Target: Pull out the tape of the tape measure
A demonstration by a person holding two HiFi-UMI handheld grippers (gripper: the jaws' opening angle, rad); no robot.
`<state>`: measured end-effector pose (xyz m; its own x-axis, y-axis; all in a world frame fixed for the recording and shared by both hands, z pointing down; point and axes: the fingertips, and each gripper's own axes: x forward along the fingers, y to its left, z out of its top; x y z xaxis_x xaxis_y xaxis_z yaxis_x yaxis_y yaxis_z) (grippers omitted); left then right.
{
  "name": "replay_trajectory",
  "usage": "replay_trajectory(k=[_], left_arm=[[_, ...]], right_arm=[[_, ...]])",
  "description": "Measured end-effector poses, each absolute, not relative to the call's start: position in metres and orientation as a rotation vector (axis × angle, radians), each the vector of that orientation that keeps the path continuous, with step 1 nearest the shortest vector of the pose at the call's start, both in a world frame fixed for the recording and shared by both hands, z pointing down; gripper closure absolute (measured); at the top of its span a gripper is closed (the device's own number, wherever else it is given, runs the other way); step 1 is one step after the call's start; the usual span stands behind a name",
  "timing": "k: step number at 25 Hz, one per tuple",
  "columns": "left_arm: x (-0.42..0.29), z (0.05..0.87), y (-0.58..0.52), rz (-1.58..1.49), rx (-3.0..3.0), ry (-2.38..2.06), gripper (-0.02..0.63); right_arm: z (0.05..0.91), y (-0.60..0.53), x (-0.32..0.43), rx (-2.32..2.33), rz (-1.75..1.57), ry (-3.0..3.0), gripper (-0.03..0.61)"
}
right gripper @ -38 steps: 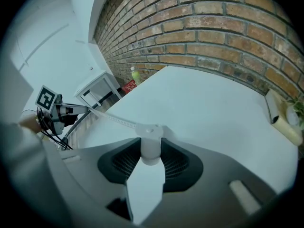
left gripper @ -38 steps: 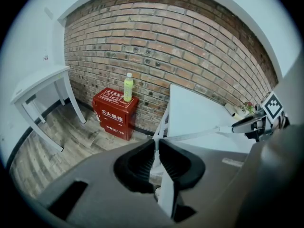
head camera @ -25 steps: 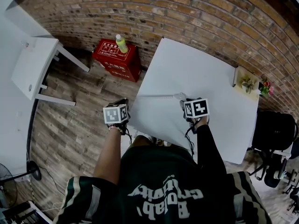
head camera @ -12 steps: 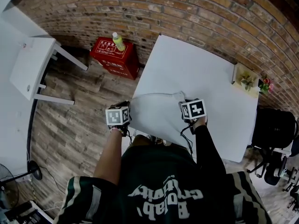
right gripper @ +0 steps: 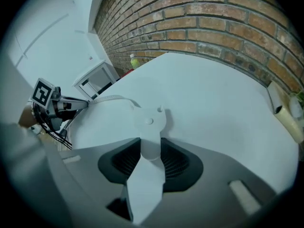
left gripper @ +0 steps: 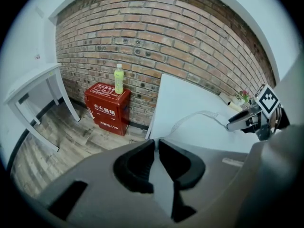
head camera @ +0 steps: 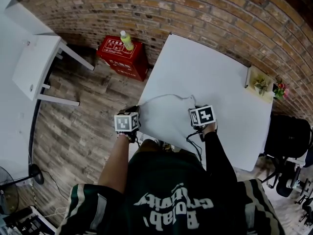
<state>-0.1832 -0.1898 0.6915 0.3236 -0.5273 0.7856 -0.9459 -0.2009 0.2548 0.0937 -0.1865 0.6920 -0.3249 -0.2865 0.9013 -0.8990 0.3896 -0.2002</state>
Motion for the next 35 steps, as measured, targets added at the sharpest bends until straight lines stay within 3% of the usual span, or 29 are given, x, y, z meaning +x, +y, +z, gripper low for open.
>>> replay_trajectory(k=[3, 4, 7, 16, 35], left_arm=[[-0.182, 0.691, -0.187, 0.735, 1.857, -1.318, 0.565], [-0.181, 0.691, -0.186, 0.737, 1.861, -1.321, 0.543], [-0.179, 0.687, -0.181, 0.721, 1.879, -1.333, 0.476], [-0.183, 0.644, -0.168, 0.634, 2.016, -1.367, 0.466], [-0.141, 0.442, -0.045, 0.399, 2.597, -1.337, 0.465]], right_arm=[[0.691, -0.185, 0.088, 1.009, 0.946, -1.865, 0.401], [0.69, -0.184, 0.087, 1.006, 0.952, -1.883, 0.346], [0.685, -0.181, 0.086, 1.036, 0.926, -1.933, 0.327], [0.62, -0.161, 0.08, 1.207, 0.779, -2.104, 0.327], [0.431, -0.002, 0.06, 1.689, 0.308, -2.332, 0.344]])
